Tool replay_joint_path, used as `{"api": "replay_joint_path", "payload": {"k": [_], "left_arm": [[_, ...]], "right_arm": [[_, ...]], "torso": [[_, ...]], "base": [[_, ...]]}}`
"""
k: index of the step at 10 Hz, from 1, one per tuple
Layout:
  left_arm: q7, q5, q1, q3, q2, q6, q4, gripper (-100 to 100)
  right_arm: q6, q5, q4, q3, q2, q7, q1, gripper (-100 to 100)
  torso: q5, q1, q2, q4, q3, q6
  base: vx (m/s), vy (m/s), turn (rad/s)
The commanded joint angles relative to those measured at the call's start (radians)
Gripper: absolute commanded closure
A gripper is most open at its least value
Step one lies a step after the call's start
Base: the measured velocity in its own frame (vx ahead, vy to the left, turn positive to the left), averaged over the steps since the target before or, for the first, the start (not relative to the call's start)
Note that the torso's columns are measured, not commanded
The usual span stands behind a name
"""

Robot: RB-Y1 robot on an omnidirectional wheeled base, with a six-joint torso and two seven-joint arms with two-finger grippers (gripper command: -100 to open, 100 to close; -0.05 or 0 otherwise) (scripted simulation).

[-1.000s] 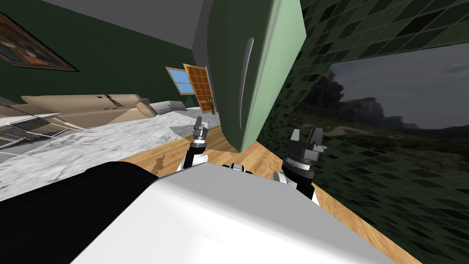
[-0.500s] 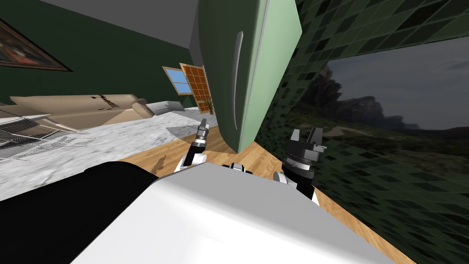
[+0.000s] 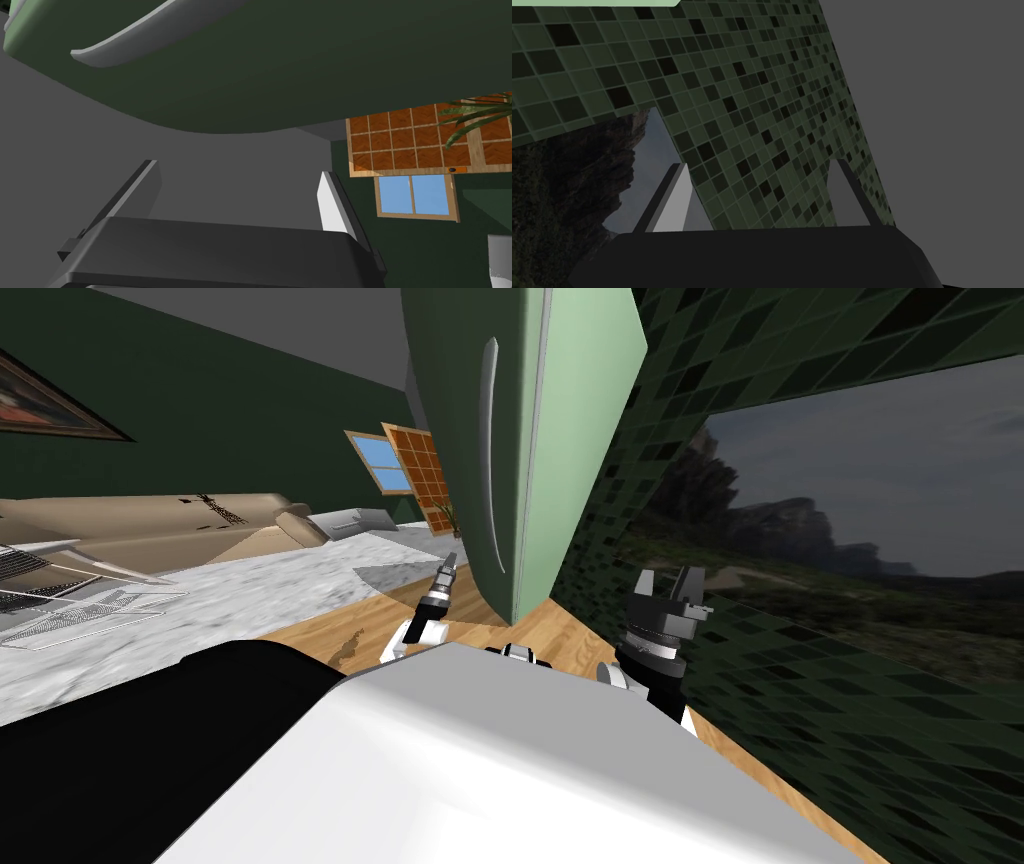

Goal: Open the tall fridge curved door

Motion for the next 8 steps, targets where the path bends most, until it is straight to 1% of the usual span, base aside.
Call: {"api": "replay_joint_path", "payload": {"k": [1,3,5,8], "left_arm": [[-0.025,-0.029,-0.015,0.016,0.039,0.044,0.038,-100],[-0.042,-0.052,-0.026,0.029,0.073,0.077,0.066,-100],[-0.057,-0.071,-0.035,0.041,0.096,0.105,0.090,-100],[-0.085,-0.108,-0.053,0.061,0.142,0.158,0.136,-100]], "right_arm": [[0.000,0.000,0.000,0.000,0.000,0.000,0.000,0],[0.000,0.000,0.000,0.000,0.000,0.000,0.000,0],[0.000,0.000,0.000,0.000,0.000,0.000,0.000,0],[0.000,0.000,0.000,0.000,0.000,0.000,0.000,0]], "torso": [[0.000,0.000,-0.001,0.000,-0.001,0.000],[0.000,0.002,-0.002,-0.001,-0.001,0.000],[-0.001,-0.002,0.002,0.000,0.001,0.000],[0.000,0.001,0.000,0.000,0.000,0.000]], "base": [[0.124,-0.133,-0.017],[0.146,-0.123,-0.018],[0.094,-0.155,-0.017],[0.111,-0.139,-0.018]]}}
